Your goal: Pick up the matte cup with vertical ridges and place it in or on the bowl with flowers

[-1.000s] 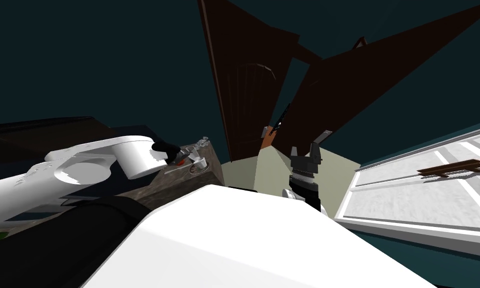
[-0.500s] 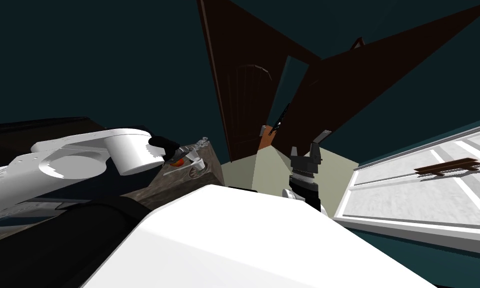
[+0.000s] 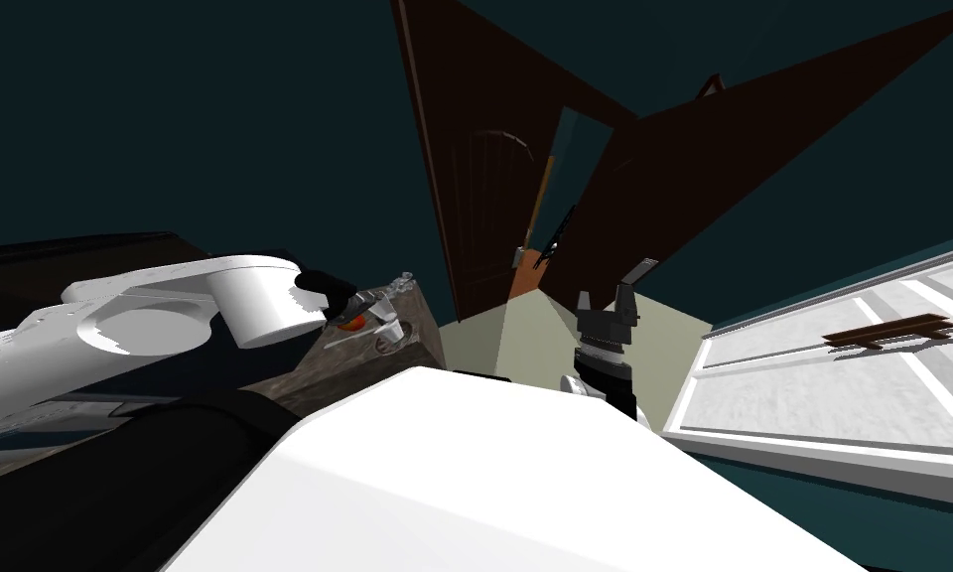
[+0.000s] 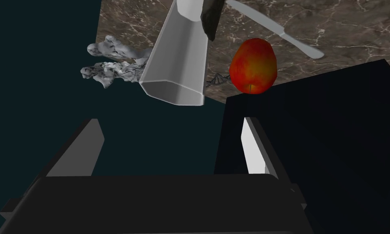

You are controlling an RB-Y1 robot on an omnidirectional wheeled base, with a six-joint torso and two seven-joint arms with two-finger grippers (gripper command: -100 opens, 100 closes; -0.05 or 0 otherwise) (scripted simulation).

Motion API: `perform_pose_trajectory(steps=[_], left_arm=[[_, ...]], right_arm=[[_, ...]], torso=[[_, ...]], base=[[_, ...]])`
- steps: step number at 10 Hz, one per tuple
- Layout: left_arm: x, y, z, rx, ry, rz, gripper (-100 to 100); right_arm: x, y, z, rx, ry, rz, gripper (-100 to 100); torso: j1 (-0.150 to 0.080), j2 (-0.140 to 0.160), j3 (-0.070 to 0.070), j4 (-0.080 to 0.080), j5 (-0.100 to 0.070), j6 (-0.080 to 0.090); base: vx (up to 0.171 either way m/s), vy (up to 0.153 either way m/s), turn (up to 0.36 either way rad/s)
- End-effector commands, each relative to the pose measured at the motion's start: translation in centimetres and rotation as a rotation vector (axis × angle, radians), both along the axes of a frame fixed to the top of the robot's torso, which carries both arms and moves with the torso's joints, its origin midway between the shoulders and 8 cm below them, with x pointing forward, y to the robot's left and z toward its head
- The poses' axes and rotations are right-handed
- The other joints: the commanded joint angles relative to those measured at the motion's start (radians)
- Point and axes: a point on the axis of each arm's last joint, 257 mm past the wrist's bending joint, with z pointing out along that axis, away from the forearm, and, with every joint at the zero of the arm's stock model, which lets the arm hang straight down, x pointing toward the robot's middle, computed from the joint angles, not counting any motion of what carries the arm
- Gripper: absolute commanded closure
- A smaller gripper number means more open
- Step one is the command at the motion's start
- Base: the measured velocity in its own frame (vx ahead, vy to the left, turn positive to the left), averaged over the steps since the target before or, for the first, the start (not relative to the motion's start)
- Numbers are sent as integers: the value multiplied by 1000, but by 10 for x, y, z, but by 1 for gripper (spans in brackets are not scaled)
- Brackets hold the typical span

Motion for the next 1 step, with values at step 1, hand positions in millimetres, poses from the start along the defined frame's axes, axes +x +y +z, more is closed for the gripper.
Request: perform_pose_trajectory(steps=[1], left_arm=[[0, 0, 0, 0, 0, 0, 0]], right_arm=[[0, 0, 0, 0, 0, 0, 0]], torso=[[0, 0, 0, 0, 0, 0]], base=[[0, 0, 0]])
